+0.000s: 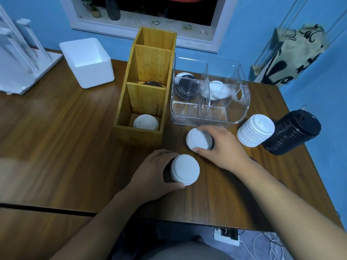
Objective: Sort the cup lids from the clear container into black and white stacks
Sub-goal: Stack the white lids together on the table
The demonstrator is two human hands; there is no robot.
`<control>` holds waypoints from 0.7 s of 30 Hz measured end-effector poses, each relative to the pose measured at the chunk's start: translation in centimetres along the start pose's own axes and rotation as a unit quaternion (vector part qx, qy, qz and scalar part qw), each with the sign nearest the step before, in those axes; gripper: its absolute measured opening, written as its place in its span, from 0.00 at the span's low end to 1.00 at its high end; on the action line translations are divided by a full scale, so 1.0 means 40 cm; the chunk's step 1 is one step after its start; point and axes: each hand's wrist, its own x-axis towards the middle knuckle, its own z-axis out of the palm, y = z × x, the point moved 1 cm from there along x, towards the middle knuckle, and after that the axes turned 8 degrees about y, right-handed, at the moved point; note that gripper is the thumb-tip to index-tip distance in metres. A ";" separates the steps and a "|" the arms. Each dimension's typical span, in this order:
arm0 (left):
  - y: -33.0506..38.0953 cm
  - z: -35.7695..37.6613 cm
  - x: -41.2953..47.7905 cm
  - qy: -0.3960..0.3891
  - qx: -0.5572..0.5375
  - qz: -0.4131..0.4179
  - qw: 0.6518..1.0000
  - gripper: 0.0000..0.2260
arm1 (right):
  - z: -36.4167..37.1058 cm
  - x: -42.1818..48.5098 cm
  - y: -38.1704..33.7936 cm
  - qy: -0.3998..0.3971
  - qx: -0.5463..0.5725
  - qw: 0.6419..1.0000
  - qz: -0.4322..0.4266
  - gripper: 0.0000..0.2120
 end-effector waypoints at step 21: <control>-0.021 0.021 0.000 -0.005 0.019 0.038 0.999 0.40 | 0.045 -0.118 -0.086 -0.115 0.036 0.990 -0.068 0.32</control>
